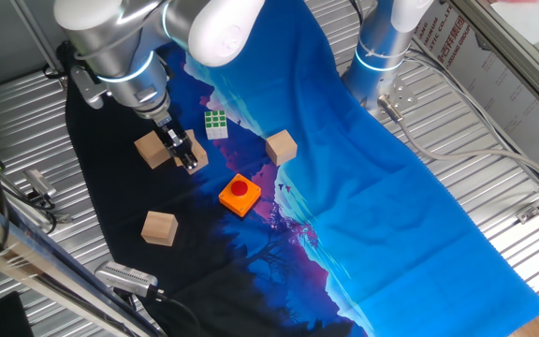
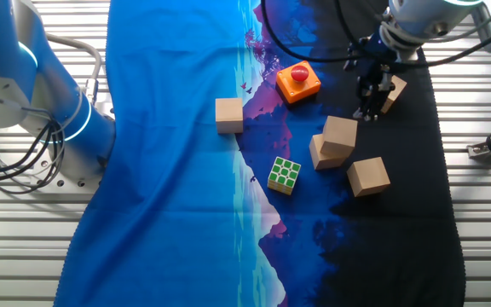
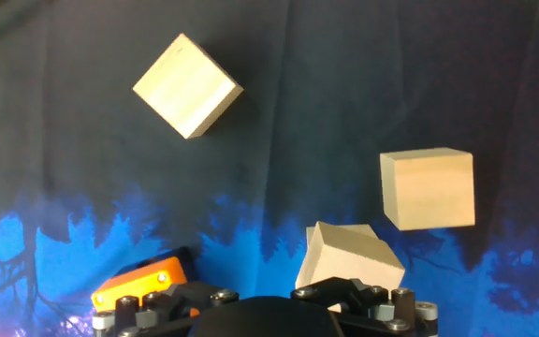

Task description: Stack the blocks in a vertical line of five

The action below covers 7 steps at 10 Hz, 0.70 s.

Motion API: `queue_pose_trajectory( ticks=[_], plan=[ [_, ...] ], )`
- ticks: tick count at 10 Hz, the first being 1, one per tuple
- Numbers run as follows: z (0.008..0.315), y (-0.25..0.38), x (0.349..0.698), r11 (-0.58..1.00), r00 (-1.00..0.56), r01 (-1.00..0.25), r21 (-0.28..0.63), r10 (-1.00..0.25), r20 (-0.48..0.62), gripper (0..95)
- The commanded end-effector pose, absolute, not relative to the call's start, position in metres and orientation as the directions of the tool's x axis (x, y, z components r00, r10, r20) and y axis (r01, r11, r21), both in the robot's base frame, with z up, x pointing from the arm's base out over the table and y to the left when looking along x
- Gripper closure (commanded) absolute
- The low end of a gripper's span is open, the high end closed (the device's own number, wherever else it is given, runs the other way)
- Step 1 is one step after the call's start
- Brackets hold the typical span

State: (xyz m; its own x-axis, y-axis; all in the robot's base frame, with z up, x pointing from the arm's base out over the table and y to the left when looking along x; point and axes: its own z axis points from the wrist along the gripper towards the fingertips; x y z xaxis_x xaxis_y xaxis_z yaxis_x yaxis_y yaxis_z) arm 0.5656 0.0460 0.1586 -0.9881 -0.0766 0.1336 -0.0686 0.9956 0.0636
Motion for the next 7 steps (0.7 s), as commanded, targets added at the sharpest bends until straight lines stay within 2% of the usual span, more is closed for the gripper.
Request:
queue_pose_trajectory(
  ticks=[1,7],
  plan=[
    [0.1583,0.0458,0.5656,0.997,-0.990,-0.050,0.060,-0.057,0.130,0.0],
    [0.1583,0.0458,0.5656,0.997,-0.990,-0.046,0.059,-0.053,0.128,0.0]
  ],
)
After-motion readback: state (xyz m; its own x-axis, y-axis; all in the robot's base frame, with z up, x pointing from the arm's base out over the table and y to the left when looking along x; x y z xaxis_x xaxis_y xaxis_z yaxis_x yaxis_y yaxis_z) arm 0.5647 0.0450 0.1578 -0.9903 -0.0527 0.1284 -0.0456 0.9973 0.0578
